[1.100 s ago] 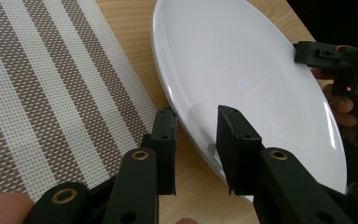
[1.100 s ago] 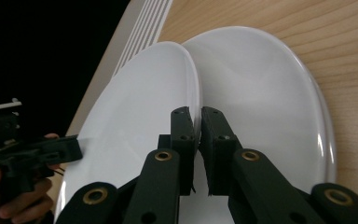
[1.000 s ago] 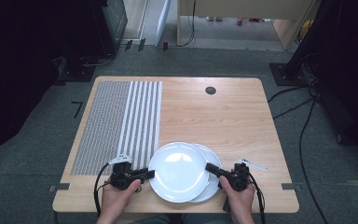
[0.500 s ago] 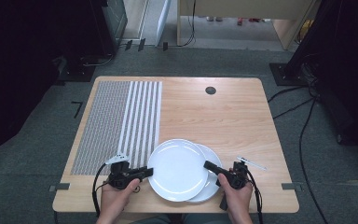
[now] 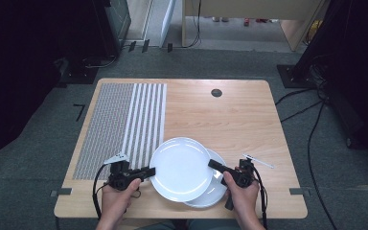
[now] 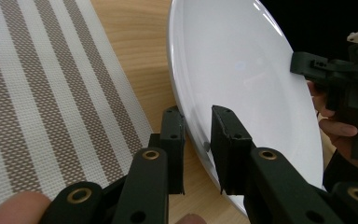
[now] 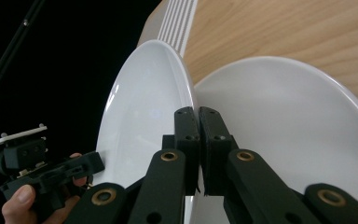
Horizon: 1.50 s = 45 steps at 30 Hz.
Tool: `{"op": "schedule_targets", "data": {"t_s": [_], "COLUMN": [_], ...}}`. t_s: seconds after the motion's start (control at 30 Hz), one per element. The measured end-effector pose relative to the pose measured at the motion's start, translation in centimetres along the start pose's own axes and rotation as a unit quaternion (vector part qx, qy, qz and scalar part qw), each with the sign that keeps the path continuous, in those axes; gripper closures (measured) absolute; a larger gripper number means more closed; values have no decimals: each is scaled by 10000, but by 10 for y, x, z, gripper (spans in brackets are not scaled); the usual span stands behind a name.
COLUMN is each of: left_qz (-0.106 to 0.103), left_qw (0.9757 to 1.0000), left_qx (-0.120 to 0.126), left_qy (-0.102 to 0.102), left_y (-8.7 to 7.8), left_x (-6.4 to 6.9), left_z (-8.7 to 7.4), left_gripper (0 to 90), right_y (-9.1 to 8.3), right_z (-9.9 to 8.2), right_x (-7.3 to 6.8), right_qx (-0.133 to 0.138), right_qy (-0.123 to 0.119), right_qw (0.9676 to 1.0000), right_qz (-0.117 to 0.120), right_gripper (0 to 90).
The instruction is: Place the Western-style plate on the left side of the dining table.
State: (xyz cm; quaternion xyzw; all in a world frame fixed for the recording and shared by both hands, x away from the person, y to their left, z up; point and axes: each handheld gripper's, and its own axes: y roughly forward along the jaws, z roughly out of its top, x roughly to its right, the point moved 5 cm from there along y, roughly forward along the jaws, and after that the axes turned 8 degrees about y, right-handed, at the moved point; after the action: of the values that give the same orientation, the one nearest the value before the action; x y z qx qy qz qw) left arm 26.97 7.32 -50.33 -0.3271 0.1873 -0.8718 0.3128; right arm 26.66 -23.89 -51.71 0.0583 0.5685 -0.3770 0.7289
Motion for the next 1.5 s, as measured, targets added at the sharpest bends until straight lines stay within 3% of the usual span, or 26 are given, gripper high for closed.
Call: {"op": "schedule_targets", "data": {"t_s": [0.37,0.9,1.5], "left_qz": [284,522,953], "left_qw": [9994,9964,9922], "left_qx": [140,180,202], "left_qy": [-142,-643,-772], "left_y": [-27,-56,-70], "left_x": [-21,-74,-126], "left_z": [17,39,74], "left_gripper": [759,766,754], "right_y": [30,93,162], "right_z": [11,25,48], "right_x": [-36,-74,-100], "right_qx": [-141,-387,-552], "right_qy": [-183,-333,-213], "right_qw": [9995,9985,9981], "right_qz": [204,211,148], "right_gripper": [885,885,882]}}
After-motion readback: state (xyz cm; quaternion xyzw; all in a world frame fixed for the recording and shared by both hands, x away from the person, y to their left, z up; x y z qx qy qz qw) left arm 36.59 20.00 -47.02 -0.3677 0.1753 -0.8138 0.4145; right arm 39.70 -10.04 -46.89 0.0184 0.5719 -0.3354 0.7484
